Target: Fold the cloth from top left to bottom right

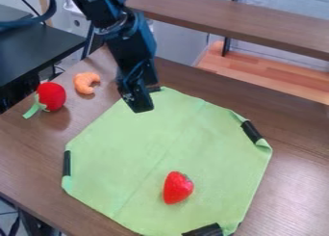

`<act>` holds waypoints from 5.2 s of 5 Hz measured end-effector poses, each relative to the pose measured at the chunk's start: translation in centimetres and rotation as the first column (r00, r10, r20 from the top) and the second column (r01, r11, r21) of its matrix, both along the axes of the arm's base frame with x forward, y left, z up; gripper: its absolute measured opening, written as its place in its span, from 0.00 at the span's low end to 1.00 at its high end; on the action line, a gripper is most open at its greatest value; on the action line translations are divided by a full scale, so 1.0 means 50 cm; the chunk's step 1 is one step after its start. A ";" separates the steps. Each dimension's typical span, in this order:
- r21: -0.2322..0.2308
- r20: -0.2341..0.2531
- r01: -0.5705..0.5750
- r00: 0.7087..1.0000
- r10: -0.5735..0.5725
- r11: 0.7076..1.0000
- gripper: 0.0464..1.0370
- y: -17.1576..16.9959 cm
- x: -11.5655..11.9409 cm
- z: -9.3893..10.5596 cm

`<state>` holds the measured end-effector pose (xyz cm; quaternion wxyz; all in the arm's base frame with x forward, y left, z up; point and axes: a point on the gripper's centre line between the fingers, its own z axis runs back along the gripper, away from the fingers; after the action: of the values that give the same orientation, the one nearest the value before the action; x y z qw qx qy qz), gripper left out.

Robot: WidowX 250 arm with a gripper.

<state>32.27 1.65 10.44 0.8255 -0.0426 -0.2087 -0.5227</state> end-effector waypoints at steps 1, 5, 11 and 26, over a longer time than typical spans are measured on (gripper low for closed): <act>0.041 0.012 -0.061 0.998 0.061 0.997 0.96 0.041 0.050 -0.026; 0.150 0.025 -0.229 0.973 0.228 0.962 0.96 0.139 0.218 -0.082; 0.227 0.039 -0.283 0.959 0.281 0.932 0.96 0.192 0.305 -0.175; 0.031 0.143 0.164 0.976 -0.167 0.986 0.00 -0.169 0.031 -0.045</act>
<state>33.82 -6.78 8.17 0.7621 -0.0136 -0.2589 -0.5933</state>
